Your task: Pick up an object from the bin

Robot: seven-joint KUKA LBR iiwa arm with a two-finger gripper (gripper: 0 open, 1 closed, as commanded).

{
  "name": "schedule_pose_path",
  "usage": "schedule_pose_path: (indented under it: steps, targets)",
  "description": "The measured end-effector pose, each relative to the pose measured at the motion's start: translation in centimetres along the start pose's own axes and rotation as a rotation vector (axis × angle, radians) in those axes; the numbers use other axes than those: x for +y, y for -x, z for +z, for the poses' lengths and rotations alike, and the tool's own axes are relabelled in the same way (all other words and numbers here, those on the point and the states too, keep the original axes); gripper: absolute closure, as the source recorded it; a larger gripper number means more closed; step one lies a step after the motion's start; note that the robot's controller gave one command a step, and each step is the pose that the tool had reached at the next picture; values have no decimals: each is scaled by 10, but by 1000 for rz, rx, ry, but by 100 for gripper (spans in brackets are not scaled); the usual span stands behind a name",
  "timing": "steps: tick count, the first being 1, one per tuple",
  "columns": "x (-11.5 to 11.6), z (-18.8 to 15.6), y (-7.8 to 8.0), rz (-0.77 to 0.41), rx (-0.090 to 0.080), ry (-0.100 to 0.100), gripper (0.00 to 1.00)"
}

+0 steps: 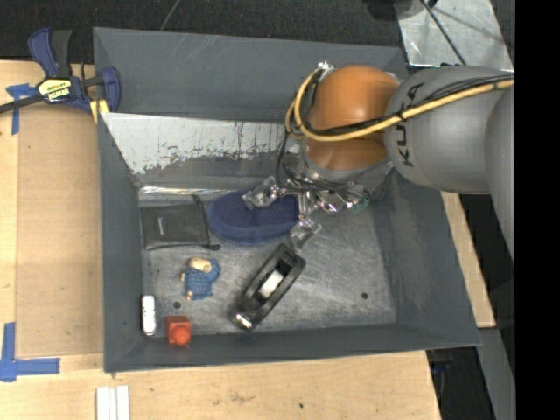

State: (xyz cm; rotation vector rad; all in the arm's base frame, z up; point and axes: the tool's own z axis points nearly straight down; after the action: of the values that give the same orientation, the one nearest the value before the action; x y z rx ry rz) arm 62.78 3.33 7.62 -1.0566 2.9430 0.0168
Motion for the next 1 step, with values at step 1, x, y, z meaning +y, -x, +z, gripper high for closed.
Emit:
schedule_pose_path:
  steps: [1]
  targets:
    - [1, -7, 6, -2, -16, -8, 100]
